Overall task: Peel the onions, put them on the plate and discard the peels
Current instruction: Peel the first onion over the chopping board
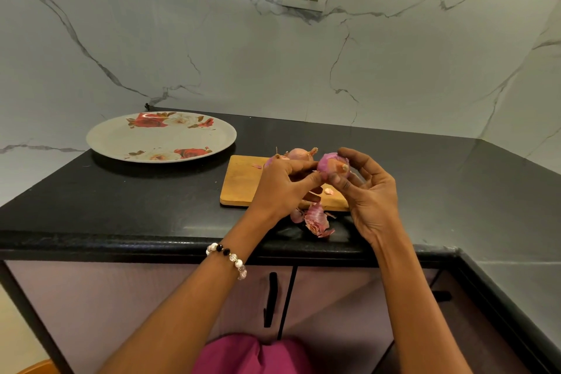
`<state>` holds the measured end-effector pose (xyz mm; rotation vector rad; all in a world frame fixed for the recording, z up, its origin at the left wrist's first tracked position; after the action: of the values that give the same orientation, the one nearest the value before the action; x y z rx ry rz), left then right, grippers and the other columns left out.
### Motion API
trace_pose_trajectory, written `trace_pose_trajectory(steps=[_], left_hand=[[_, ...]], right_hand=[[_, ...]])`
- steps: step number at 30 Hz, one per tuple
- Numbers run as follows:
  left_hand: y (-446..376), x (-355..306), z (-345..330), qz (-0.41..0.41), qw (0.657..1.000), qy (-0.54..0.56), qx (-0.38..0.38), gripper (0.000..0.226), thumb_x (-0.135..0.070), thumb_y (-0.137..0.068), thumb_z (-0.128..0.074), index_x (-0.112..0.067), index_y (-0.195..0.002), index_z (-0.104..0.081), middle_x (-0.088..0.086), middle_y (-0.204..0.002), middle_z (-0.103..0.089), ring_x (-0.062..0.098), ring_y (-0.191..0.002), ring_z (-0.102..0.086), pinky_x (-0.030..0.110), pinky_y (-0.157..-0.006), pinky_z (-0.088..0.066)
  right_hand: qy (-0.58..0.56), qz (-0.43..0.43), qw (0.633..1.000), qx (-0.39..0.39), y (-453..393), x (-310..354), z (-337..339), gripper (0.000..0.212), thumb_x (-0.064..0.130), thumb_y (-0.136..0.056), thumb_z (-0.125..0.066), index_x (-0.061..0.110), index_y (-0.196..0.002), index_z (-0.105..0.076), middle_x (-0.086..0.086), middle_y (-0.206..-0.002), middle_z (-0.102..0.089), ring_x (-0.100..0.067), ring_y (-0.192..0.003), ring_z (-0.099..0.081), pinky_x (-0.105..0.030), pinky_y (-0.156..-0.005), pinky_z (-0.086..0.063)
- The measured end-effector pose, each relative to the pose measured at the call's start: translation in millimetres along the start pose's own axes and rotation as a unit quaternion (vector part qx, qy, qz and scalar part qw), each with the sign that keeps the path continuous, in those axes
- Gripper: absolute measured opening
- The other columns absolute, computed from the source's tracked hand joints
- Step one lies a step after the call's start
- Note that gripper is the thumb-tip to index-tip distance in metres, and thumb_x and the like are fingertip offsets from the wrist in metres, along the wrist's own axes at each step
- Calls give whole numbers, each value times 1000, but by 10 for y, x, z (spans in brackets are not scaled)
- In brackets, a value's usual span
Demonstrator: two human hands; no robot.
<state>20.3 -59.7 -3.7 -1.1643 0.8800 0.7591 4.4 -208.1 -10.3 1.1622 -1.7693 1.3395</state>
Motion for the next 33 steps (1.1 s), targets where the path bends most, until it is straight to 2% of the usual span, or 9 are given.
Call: trace_pose_trajectory(steps=[3,6,13,19,23,26,29,33], left_hand=[[3,4,21,9,999,31,-10,31,-12,-85,-70,-3,-114,-67,12,-95,-72,20,-76,-73,34,-69,-60],[15,-18,36,0,999,40,-13,27,-6,-84,-69,-2,-112,-68,12,-96,-72,19,-79,-72,31,-72,-60],[20,-7,54,8,999,41,-17,31,-2,-83,-69,-3,-113,-68,10,-98,-72,17,-85,-71,33,-76,-59],[17,27,56,33,998,55,-22,34,3,-82,-67,-3,-115,-66,8,-100,-71,17,-84,-71,29,-73,-59],[24,64,109,56,993,90,-50,30,7,-84,-64,-5,-110,-69,9,-98,-71,22,-78,-72,32,-72,-60],[21,82,123,68,990,111,-60,28,8,-85,-61,-6,-107,-70,10,-96,-72,23,-79,-72,32,-72,-60],[19,94,97,81,985,143,-54,21,1,-88,-61,-4,-107,-70,14,-92,-73,25,-80,-72,33,-74,-60],[13,88,38,86,985,150,-25,27,-12,-86,-68,-2,-110,-69,15,-97,-72,26,-83,-72,36,-74,-60]], right_hand=[[28,12,999,19,4,9,-41,44,16,-55,-86,26,-97,-77,0,-110,-73,-22,-104,-69,-37,-83,-60],[29,18,999,32,12,20,-73,42,14,-55,-86,29,-93,-78,2,-108,-73,-22,-103,-68,-34,-81,-59],[43,24,998,33,11,21,-76,42,12,-55,-86,30,-93,-77,4,-107,-73,-23,-103,-67,-32,-80,-58],[58,22,997,43,8,11,-86,45,15,-54,-89,27,-96,-76,1,-109,-72,-26,-104,-67,-38,-82,-61],[24,7,999,41,10,2,-73,50,16,-53,-88,22,-101,-74,-3,-108,-72,-24,-100,-69,-30,-75,-60],[14,2,999,31,10,1,-67,54,14,-58,-85,14,-109,-68,-5,-104,-73,-23,-95,-70,-30,-72,-60],[2,-3,1000,15,11,-6,-41,49,6,-63,-81,11,-110,-66,-7,-102,-73,-23,-90,-71,-29,-66,-60],[20,2,1000,17,2,-23,-19,59,24,-50,-95,20,-103,-70,-12,-111,-68,-26,-97,-69,-33,-71,-61]])
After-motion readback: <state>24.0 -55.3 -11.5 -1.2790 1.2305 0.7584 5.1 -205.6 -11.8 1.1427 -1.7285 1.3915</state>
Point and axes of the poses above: each hand's wrist, its own y-axis away from the middle knuckle, its own z-axis out of the back of the hand, x = y × z, the point moved 8 cm from there along -y, towards the middle knuckle
